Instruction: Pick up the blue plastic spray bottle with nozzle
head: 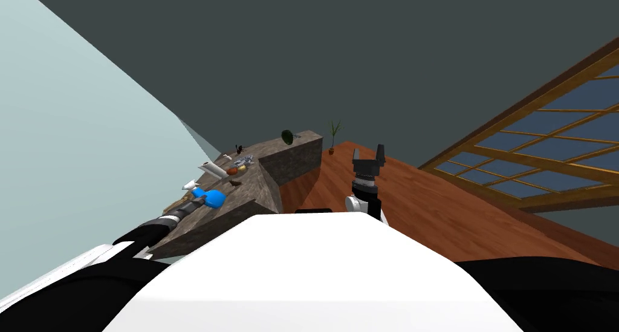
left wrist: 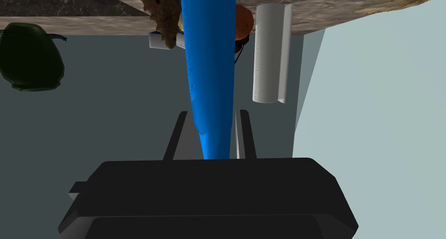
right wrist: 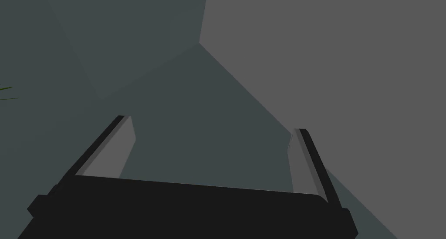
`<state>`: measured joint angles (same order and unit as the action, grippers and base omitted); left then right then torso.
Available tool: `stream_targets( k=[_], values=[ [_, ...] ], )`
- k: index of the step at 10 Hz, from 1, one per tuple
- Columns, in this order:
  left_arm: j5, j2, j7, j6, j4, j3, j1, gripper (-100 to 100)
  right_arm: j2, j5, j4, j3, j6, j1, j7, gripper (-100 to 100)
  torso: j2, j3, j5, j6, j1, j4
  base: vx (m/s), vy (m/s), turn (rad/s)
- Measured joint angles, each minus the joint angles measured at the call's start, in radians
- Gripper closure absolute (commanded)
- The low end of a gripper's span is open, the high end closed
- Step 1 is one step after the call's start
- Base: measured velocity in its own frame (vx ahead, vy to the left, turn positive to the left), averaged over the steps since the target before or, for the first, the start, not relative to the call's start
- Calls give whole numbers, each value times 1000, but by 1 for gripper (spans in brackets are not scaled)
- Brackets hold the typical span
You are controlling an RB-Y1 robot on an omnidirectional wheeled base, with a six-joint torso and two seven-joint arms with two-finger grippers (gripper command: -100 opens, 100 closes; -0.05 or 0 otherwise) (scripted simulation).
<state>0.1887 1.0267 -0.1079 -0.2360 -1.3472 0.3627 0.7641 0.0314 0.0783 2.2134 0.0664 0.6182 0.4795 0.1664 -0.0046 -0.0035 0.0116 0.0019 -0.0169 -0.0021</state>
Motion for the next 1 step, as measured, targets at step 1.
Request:
stream_targets(
  k=[1],
  values=[
    [1, 0, 0, 2, -4, 0, 0, 0, 0, 0, 0, 0, 0, 0, 0, 0, 1, 0, 0, 0, 0, 0, 0, 0, 0]
  ],
)
